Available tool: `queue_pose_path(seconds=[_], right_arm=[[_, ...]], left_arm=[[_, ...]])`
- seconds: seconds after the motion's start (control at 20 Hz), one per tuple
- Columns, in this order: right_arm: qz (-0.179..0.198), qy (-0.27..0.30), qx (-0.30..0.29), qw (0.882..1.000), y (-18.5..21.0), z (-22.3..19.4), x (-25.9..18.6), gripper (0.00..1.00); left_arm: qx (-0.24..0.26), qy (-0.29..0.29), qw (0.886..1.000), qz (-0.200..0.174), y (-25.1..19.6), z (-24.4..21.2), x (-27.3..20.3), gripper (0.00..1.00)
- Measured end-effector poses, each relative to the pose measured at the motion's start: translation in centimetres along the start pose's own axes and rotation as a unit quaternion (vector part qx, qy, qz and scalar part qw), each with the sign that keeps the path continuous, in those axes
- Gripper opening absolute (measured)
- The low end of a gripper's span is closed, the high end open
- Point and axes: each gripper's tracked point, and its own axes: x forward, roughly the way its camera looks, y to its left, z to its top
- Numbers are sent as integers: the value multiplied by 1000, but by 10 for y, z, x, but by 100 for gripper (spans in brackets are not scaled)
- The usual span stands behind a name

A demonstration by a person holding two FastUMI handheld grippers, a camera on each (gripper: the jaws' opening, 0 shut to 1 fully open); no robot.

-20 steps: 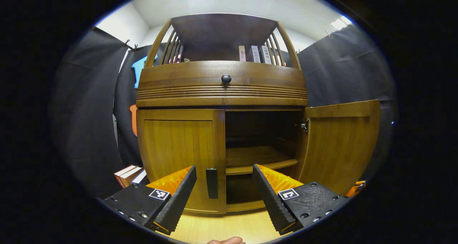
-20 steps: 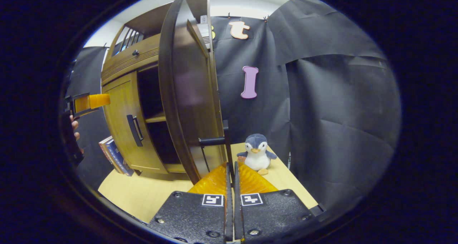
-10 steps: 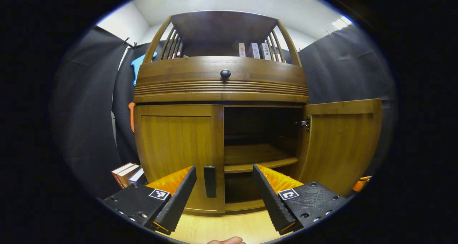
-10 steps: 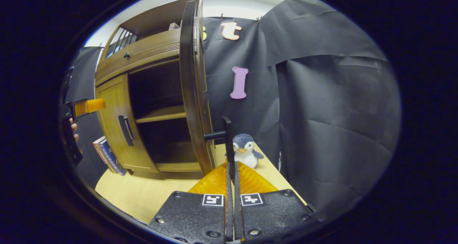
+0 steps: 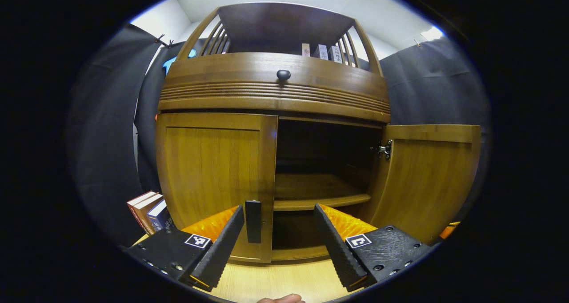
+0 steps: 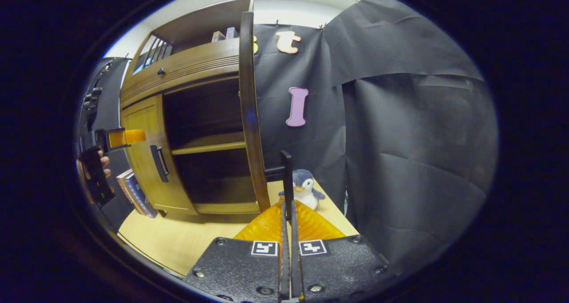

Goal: Open the right door of the double-door shoe cabinet with the right hand, and open the left door with the left hand.

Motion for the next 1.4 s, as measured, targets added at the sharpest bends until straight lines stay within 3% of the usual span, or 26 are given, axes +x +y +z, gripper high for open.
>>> queue_pose_path(seconds=[0.35, 0.4, 0.7, 0.75, 0.8, 0.85, 0.9, 1.0, 1.05, 1.1, 1.3, 1.35, 1.4], right_arm=[[-25, -17, 5, 1000, -13, 12, -25, 5], [-26, -22, 7, 999, -13, 15, -29, 0], [-35, -60, 18, 997, -10, 33, -53, 5], [-39, -67, 19, 997, -9, 37, -55, 0], [-40, -72, 19, 996, -8, 38, -57, 5], [-41, -75, 19, 996, -6, 39, -59, 0], [-37, -77, 19, 996, -2, 39, -61, 6], [-31, -78, 17, 996, 5, 38, -63, 1], [-29, -78, 15, 996, 7, 37, -64, 6], [-23, -79, 13, 997, 12, 37, -65, 2], [-3, -83, 4, 997, 28, 41, -66, 11], [1, -79, 2, 997, 31, 40, -65, 16], [5, -75, -1, 997, 35, 38, -64, 18]], left_arm=[[14, 11, 1000, -8, 2, -18, 17, 95], [15, 13, 1000, -11, 1, -21, 20, 95], [30, 14, 999, -21, -2, -40, 31, 95], [34, 15, 999, -19, -1, -42, 34, 95], [35, 15, 999, -15, 1, -45, 36, 95], [34, 15, 999, -12, 4, -46, 39, 95], [32, 17, 999, -10, 5, -48, 44, 94], [35, 21, 999, 12, 17, -54, 53, 95], [28, 28, 999, 23, 25, -59, 58, 89], [21, 34, 999, 31, 32, -66, 63, 95], [20, 46, 998, 42, 52, -78, 85, 94], [21, 48, 998, 44, 57, -80, 90, 81], [20, 48, 998, 42, 58, -81, 94, 93]])
